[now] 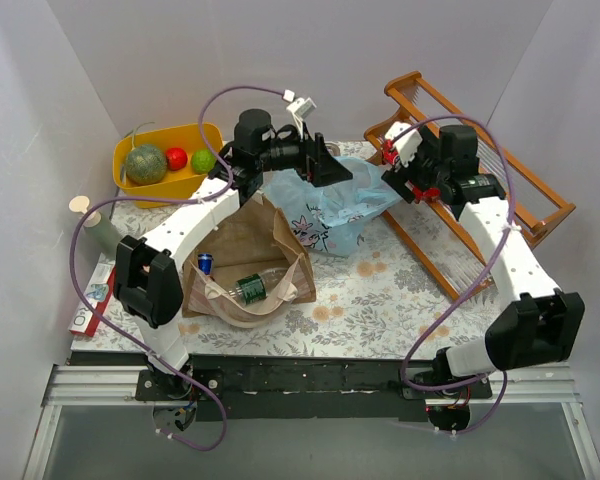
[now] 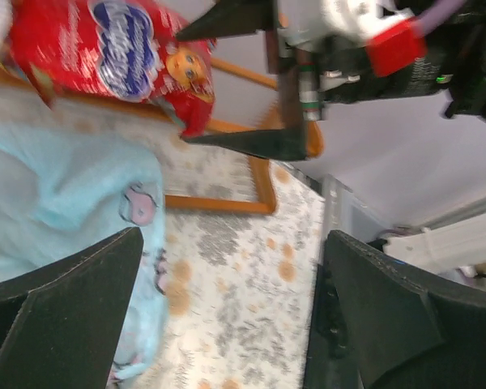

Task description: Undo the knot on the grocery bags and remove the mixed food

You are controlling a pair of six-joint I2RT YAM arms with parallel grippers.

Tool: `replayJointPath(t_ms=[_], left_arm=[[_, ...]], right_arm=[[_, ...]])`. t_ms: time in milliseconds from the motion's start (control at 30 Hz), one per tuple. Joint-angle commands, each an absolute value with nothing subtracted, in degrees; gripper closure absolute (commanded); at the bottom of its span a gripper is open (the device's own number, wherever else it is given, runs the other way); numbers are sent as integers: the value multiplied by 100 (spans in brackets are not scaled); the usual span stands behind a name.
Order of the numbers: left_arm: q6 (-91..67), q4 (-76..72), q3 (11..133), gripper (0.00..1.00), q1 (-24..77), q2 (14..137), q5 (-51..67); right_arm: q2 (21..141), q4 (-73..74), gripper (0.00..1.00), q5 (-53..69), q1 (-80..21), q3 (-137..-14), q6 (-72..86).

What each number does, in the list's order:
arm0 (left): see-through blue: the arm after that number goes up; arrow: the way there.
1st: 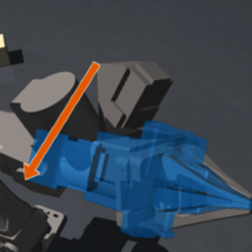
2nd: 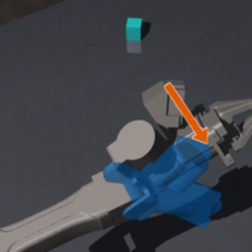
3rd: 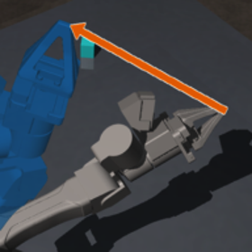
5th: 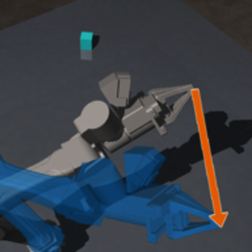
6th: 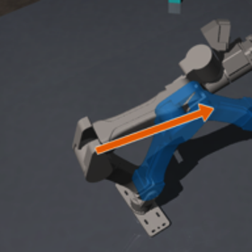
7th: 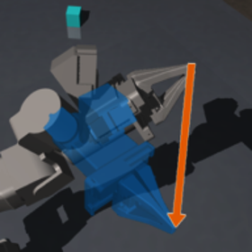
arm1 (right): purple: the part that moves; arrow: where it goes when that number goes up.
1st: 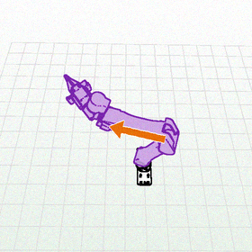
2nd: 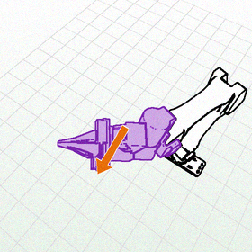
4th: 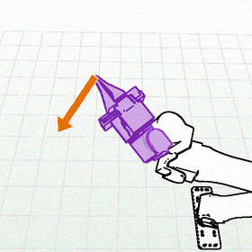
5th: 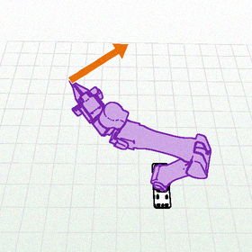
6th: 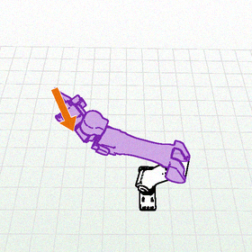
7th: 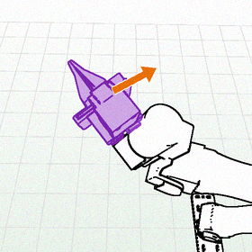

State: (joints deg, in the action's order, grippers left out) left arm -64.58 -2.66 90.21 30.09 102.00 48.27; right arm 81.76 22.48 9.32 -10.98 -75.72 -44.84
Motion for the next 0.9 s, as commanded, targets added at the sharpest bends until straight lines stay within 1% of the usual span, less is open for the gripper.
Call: replayJointPath(t_ms=[0,100,133,167,200,300,333,367,400,467,600,667,733,867], left_arm=[[-4637,842,9869,2,2980,9704,4203],[-3784,1773,10097,2,2909,9440,3596],[-3588,2036,10142,2,2874,9265,3142],[-3377,2605,10177,2,2857,9177,2929],[-2957,2915,10247,2,2822,9080,2744],[-2226,4241,10405,2,2585,8597,2505],[-1702,4576,10424,2,2514,8491,2400],[-1488,5145,10415,2,2488,8299,2069],[-1285,5385,10389,2,2453,8210,1935],[-766,5929,10170,2,2373,7991,1662],[-405,6267,9467,2,2181,8050,837],[-439,6058,9291,2,1663,8182,948],[-492,5898,9334,2,1076,8472,1352],[-501,5371,9457,2,677,8868,1476]], right_arm=[[7533,2522,2,2196,-1142,-8428,-3491],[7182,2461,2,2837,-1256,-8481,-3244],[7111,2287,2,2995,-1335,-8481,-3052],[7041,2172,2,3197,-1406,-8464,-2902],[6979,2075,3,3208,-1493,-8464,-2761],[7005,2161,7,3094,-2073,-8744,-2470],[7074,2206,9,3146,-2379,-8867,-2418],[7101,2267,9,3268,-2521,-8903,-2408],[7154,2268,10,3322,-2836,-8921,-2460],[7233,2294,11,3479,-3110,-8973,-2609],[7601,2146,17,3770,-3786,-9131,-2576],[7725,2013,19,3736,-4042,-9219,-2523],[7962,1995,22,3648,-4411,-9298,-2514],[8218,1811,26,3463,-4965,-9203,-2540]])
